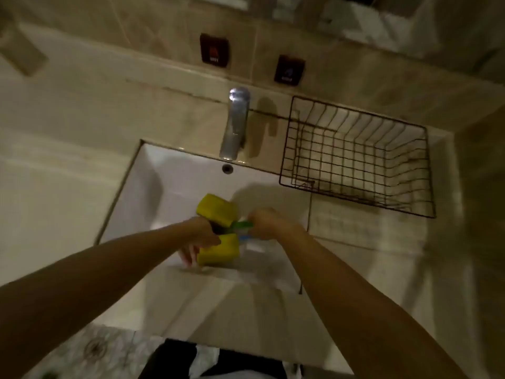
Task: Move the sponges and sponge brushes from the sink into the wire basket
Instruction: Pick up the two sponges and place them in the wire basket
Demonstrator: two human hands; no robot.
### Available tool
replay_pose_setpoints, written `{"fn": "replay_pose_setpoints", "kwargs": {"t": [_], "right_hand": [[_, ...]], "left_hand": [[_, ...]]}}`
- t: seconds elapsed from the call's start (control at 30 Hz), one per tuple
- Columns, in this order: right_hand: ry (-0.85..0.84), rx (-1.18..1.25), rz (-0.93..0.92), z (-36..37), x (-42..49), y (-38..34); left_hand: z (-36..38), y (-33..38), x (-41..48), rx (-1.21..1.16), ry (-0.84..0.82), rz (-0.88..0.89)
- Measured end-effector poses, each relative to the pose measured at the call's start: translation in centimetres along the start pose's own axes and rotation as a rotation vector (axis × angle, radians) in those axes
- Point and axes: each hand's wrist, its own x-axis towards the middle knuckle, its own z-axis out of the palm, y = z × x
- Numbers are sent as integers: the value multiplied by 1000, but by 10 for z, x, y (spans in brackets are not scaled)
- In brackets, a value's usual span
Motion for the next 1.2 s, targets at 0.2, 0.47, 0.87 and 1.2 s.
{"fn": "replay_pose_setpoints", "kwargs": {"t": [0.2, 0.47, 0.87, 1.2], "right_hand": [[123, 229, -108, 9, 46, 7], [130, 247, -70, 50, 88, -10], [257, 619, 46, 50, 71, -12], [276, 1067, -93, 16, -35, 19]], "left_hand": [[33, -9, 25, -167, 125, 97], [56, -23, 38, 143, 533, 247], [41, -40, 30, -5, 395, 428], [28, -29, -42, -349, 359, 516]]}}
